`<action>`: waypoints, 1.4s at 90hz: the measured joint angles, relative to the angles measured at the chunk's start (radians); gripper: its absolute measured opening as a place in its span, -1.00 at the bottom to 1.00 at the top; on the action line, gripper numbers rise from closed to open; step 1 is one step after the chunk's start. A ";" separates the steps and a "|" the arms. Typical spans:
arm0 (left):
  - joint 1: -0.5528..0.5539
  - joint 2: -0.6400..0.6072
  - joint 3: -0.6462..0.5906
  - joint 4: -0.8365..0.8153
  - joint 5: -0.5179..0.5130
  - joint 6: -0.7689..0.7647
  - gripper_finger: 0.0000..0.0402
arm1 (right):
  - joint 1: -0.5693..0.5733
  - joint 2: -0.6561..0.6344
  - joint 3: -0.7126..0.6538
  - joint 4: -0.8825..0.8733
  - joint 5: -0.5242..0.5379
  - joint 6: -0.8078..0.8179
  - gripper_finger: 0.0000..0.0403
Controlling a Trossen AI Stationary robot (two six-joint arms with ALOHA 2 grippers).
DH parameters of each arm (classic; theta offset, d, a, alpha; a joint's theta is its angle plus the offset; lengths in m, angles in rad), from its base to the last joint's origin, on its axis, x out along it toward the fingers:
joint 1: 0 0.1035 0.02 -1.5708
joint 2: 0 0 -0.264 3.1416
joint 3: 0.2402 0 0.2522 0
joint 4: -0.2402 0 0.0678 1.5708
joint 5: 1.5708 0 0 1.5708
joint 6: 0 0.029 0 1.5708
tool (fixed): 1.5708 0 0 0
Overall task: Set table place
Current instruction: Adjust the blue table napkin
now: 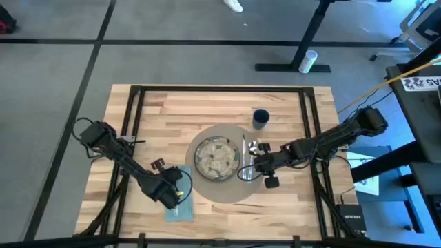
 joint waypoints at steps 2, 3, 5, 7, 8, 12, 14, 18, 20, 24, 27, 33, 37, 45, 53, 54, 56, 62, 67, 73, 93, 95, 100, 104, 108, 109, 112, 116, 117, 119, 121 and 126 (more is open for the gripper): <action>0.000 -0.009 0.000 -0.002 0.002 0.000 -1.00 | 0.000 0.000 0.000 0.000 0.000 0.000 -0.69; 0.000 -0.013 0.000 -0.002 0.002 -0.001 -1.00 | 0.000 0.000 0.000 0.001 0.000 0.000 -0.69; 0.000 -0.022 0.000 -0.002 0.000 -0.001 -1.00 | 0.000 0.000 0.000 0.001 0.000 0.000 -0.69; 0.000 -0.031 0.000 -0.001 -0.002 -0.001 -1.00 | 0.000 0.000 0.000 0.001 0.000 0.000 -0.69; 0.000 -0.035 0.000 -0.001 -0.003 -0.001 -1.00 | 0.000 0.000 0.000 0.001 0.000 0.000 -0.69; 0.000 -0.050 0.000 -0.003 -0.007 -0.001 -1.00 | 0.000 0.000 0.000 0.001 0.000 0.000 -0.69; -0.001 -0.056 0.000 -0.005 -0.008 0.000 -1.00 | 0.000 0.000 0.000 0.000 0.000 0.000 -0.69; -0.001 -0.068 0.000 -0.005 -0.008 0.005 -1.00 | 0.000 0.000 0.000 0.001 0.000 0.000 -0.69; -0.001 -0.075 0.000 -0.004 -0.009 0.006 -1.00 | 0.000 0.000 0.000 0.001 0.000 0.000 -0.69; -0.001 -0.089 0.000 -0.005 -0.012 0.005 -1.00 | 0.000 0.000 0.000 0.000 0.000 0.000 -0.69; -0.001 -0.098 0.001 -0.005 -0.014 0.001 -1.00 | 0.000 0.000 0.000 0.000 0.000 0.000 -0.69; -0.005 -0.109 0.002 -0.003 -0.013 -0.010 -1.00 | 0.000 0.000 0.000 0.000 0.000 0.000 -0.69; -0.009 -0.111 0.002 -0.004 0.003 -0.015 -1.00 | 0.000 0.000 0.000 0.000 0.000 0.000 -0.69; -0.013 -0.104 0.001 -0.007 0.065 -0.028 -1.00 | 0.000 0.000 0.000 0.000 0.000 0.000 -0.69; -0.015 -0.087 -0.011 -0.011 0.084 -0.058 -1.00 | 0.000 0.000 0.000 0.000 -0.001 0.000 -0.69; -0.015 -0.086 -0.014 -0.012 0.084 -0.062 -1.00 | 0.000 0.000 0.000 0.000 -0.001 0.000 -0.69; -0.015 -0.085 -0.021 -0.012 0.084 -0.071 -1.00 | 0.000 0.000 0.000 0.000 -0.001 0.000 -0.69; -0.012 -0.084 -0.045 -0.009 0.083 -0.098 -1.00 | 0.000 0.000 0.000 0.000 -0.001 0.000 -0.69; -0.007 -0.084 -0.069 -0.006 0.083 -0.112 -1.00 | 0.000 0.000 0.000 -0.001 -0.008 0.000 -0.69; -0.001 -0.084 -0.092 -0.004 0.083 -0.126 -1.00 | 0.000 0.000 0.000 -0.002 -0.019 0.000 -0.69; 0.029 -0.090 -0.164 0.055 0.058 -0.155 -1.00 | 0.000 0.000 0.000 -0.002 -0.020 0.000 -0.69; 0.033 -0.090 -0.168 0.054 0.052 -0.159 -1.00 | 0.000 0.000 0.000 -0.002 -0.020 0.000 -0.69; 0.043 -0.089 -0.175 0.050 0.029 -0.170 -1.00 | 0.000 0.000 0.000 -0.002 -0.020 0.000 -0.69; 0.051 -0.089 -0.180 0.049 0.016 -0.177 -1.00 | 0.000 0.000 0.000 -0.002 -0.020 0.000 -0.69; 0.061 -0.088 -0.181 0.043 0.006 -0.181 -1.00 | 0.000 0.000 0.000 -0.002 -0.020 0.000 -0.69; 0.064 -0.088 -0.181 0.041 0.004 -0.182 -1.00 | 0.000 0.000 0.000 -0.002 -0.020 0.000 -0.69; 0.072 -0.087 -0.181 0.036 -0.006 -0.183 -1.00 | 0.000 0.000 0.000 -0.002 -0.020 0.000 -0.69; 0.084 -0.087 -0.182 0.032 -0.016 -0.185 -1.00 | 0.000 0.000 0.000 -0.002 -0.020 0.000 -0.69; 0.087 -0.087 -0.182 0.031 -0.018 -0.186 -1.00 | 0.000 0.000 0.000 -0.002 -0.020 0.000 -0.69; 0.093 -0.087 -0.182 0.027 -0.021 -0.188 -1.00 | 0.000 0.000 0.000 -0.002 -0.020 0.000 -0.69; 0.100 -0.086 -0.182 0.023 -0.025 -0.190 -1.00 | 0.000 0.000 0.000 -0.002 -0.020 0.000 -0.69; 0.117 -0.085 -0.183 0.009 -0.034 -0.189 -1.00 | 0.000 0.000 0.000 -0.002 -0.020 0.000 -0.69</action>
